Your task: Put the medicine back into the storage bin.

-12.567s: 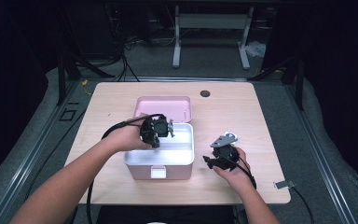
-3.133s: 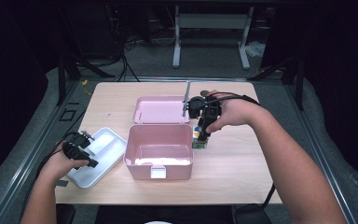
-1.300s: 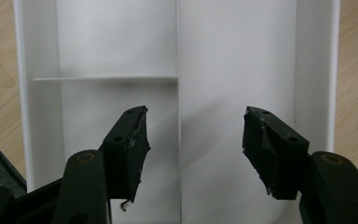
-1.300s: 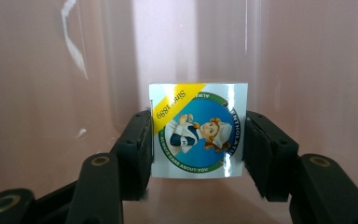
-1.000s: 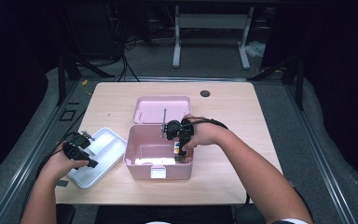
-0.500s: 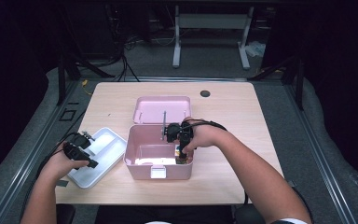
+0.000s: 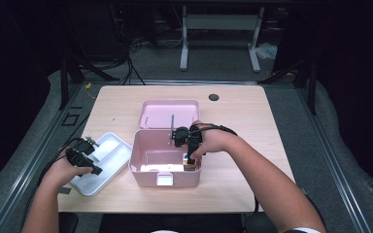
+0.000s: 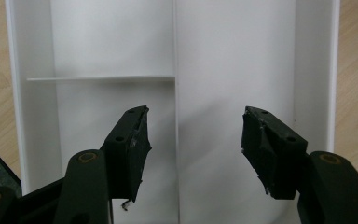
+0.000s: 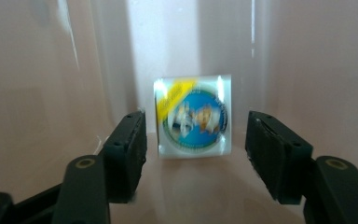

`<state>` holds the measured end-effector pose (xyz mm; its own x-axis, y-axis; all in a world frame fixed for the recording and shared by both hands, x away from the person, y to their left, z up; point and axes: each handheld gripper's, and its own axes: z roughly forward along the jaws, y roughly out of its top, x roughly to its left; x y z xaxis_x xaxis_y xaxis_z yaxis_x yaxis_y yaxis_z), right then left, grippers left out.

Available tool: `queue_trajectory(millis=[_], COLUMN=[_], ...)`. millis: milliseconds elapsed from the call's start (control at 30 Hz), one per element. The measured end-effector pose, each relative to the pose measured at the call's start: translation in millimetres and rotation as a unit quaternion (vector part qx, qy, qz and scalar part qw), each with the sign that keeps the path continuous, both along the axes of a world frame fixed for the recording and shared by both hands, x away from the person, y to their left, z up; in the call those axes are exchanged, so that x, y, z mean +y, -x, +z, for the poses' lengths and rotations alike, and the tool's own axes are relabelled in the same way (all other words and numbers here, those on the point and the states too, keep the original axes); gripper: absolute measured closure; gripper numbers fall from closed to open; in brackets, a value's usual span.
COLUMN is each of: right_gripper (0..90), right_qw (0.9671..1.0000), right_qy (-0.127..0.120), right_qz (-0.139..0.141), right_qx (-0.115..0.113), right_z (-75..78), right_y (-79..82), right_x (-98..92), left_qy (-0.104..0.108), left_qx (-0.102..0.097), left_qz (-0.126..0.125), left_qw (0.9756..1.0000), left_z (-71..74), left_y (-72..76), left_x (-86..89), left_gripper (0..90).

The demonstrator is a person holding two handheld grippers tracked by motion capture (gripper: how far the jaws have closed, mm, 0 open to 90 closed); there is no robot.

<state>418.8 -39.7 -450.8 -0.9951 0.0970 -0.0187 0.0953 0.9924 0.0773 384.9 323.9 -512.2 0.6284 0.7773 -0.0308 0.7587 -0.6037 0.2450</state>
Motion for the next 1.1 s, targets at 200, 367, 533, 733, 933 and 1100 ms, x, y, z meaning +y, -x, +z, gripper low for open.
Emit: queue_trajectory(millis=[200,367,533,733,933,1100], right_gripper=[40.0,40.6,41.0,41.8,41.8,41.8], right_qw=[1.0,0.9999,0.9994,0.9973,0.9936,0.9873], right_qy=[-0.008,-0.014,-0.027,-0.05,-0.058,-0.082], right_qz=[0.0,0.002,-0.005,-0.025,-0.072,-0.117], right_qx=[-0.003,-0.009,-0.023,-0.048,-0.065,-0.069], right_z=[8.3,24.6,45.8,64.4,65.4,49.5], right_y=[0.4,3.2,5.9,9.6,11.4,13.8], right_x=[-1.9,-5.2,-14.0,-36.5,-69.8,-96.5], left_qy=[0.0,0.001,0.005,0.016,0.017,0.007], left_qx=[-0.001,-0.002,-0.003,-0.007,-0.017,-0.01], left_qz=[0.0,0.001,0.002,0.014,0.015,0.006], left_qw=[1.0,1.0,1.0,0.9997,0.9996,0.9999], left_z=[0.3,0.7,1.4,4.9,5.2,-0.5], left_y=[0.1,0.2,0.7,2.7,3.3,0.9], left_x=[0.0,0.2,0.8,5.2,7.6,8.5], left_gripper=[41.5,41.9,43.0,49.8,53.4,55.7])
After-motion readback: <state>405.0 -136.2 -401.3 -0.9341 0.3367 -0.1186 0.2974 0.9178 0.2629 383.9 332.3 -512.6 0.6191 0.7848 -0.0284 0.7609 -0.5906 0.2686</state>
